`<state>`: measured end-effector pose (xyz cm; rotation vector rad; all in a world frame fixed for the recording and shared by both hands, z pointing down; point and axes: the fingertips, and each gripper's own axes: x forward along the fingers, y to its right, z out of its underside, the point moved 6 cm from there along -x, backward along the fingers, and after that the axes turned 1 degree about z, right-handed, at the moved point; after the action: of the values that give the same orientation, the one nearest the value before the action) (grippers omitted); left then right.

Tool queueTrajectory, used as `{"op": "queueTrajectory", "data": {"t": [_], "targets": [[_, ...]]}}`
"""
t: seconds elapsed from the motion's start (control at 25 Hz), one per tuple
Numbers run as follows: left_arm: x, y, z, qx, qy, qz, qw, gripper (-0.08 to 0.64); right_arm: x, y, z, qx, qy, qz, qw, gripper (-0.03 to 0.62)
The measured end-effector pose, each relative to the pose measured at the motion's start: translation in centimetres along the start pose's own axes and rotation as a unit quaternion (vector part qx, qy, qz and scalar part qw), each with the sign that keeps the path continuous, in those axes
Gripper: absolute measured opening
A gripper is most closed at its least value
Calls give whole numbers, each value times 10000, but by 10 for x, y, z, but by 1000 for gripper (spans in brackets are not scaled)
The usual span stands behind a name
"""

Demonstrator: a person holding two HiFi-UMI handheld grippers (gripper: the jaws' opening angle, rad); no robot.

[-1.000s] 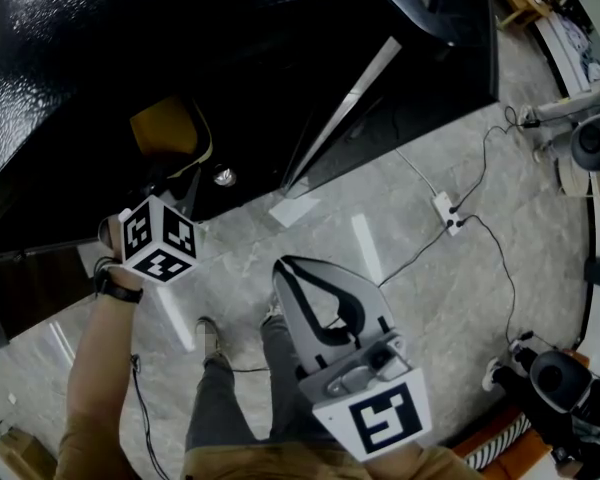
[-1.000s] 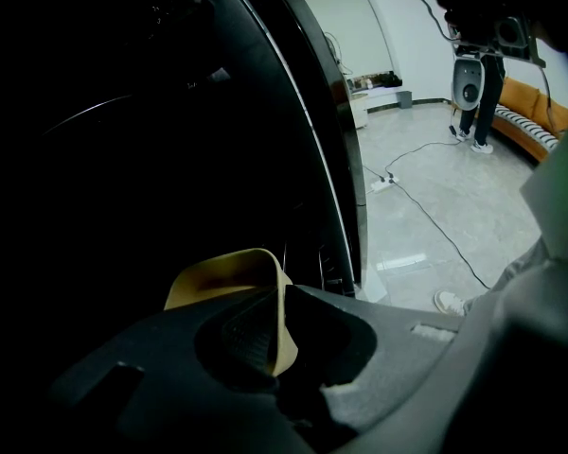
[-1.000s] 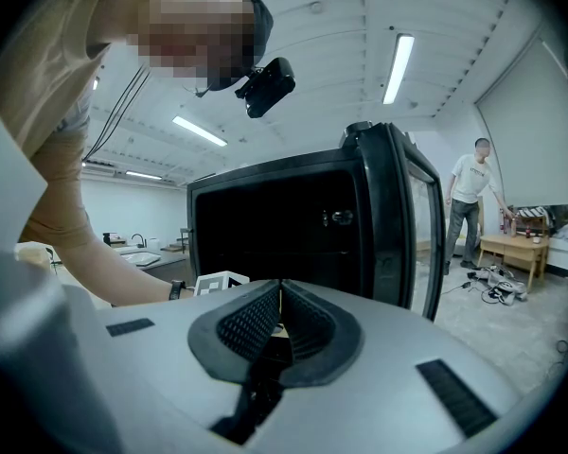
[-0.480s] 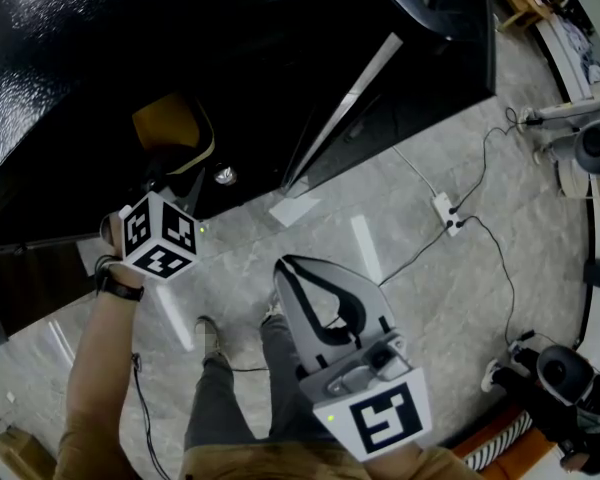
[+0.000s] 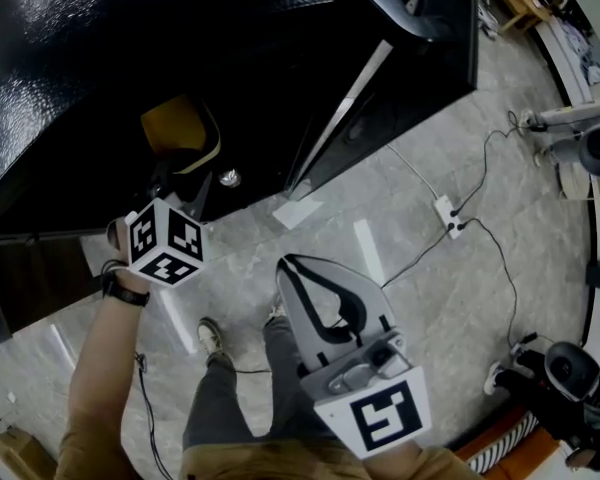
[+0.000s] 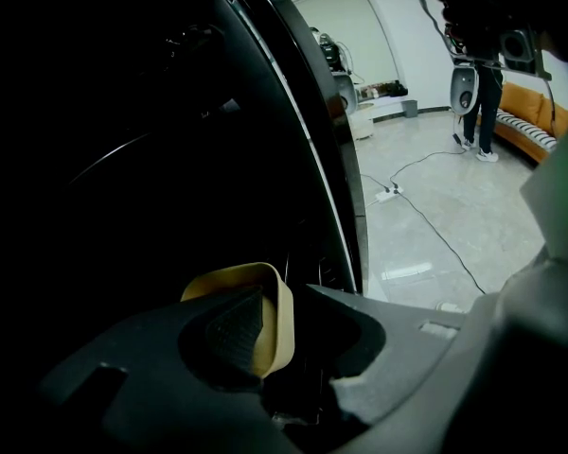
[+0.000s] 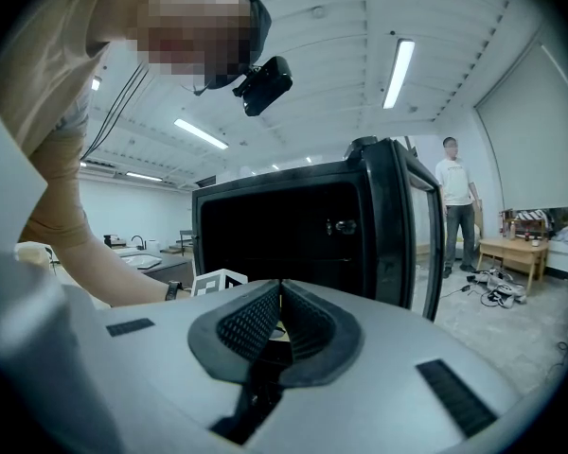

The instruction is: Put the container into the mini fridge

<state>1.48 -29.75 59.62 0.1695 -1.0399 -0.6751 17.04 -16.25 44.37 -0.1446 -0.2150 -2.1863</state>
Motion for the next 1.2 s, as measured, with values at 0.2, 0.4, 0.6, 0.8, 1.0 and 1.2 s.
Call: {"op": "queueTrajectory", "data": {"t": [0.2, 0.4, 0.6, 0.8, 1.0, 1.2], "targets": [[1, -1, -4, -28, 73, -54, 10000, 100, 3, 1, 1, -7, 66, 33, 10000, 3], [6, 2, -1, -73, 51, -85, 9999, 100, 3, 2, 5, -15, 100, 126, 9999, 3], [-11, 10, -11, -110, 37, -98, 9999, 97, -15, -1, -8, -14, 247, 176, 9995, 3], [-54, 17, -28, -189, -24, -145, 9997, 83, -48, -11, -43, -80, 409, 206, 9989, 3], [-71, 21, -30, -337, 20, -143, 9993, 43, -57, -18, -56, -171, 475, 220, 9985, 3], [-89, 26, -32, -529, 138, -134, 9984, 5, -67, -30, -67, -206, 485, 253, 9983, 3]]}}
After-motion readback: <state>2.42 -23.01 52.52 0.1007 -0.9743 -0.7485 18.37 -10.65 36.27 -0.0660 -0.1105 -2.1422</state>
